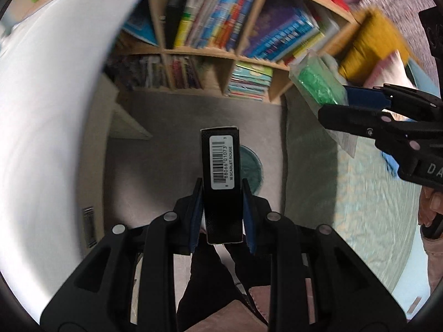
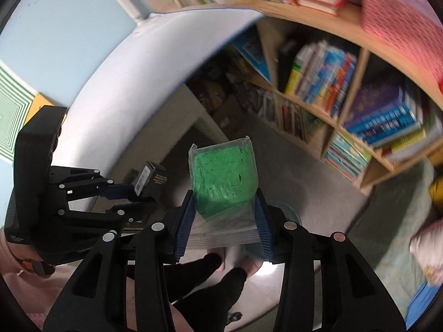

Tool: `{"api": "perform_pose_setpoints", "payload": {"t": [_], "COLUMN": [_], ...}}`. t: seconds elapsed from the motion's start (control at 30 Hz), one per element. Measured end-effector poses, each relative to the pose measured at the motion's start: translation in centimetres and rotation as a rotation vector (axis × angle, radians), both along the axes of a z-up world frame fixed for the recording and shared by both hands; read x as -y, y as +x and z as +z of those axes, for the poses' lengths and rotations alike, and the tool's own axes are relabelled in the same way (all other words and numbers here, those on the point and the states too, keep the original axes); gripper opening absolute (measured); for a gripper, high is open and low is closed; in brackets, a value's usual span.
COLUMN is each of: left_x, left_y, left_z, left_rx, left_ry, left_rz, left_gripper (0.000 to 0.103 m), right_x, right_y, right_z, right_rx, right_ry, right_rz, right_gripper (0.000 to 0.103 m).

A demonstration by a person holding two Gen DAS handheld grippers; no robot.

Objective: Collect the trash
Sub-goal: 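Carry the black box and green bag over the teal wastebasket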

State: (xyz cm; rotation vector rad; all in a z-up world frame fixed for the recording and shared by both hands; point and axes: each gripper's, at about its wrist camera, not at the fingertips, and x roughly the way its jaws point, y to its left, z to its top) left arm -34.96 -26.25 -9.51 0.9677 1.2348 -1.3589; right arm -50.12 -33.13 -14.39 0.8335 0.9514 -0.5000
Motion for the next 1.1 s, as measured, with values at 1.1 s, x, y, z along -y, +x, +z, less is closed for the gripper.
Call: {"api": "perform_pose_setpoints", "payload": {"t": [1.1], "left_x": [0.7], "left_y": [-8.6], "left_z": [-3.4], "left_rx": [0.064], "left_ry": [0.087], "left_rz": [-0.218], "left_gripper": [0.057], "right_x": [-2.3], "right_y": [-8.3], "right_z": [-4.6], "right_rx": [0.01], "right_ry": [0.158], "right_rz": [-0.128], "right_gripper": [0.064]}}
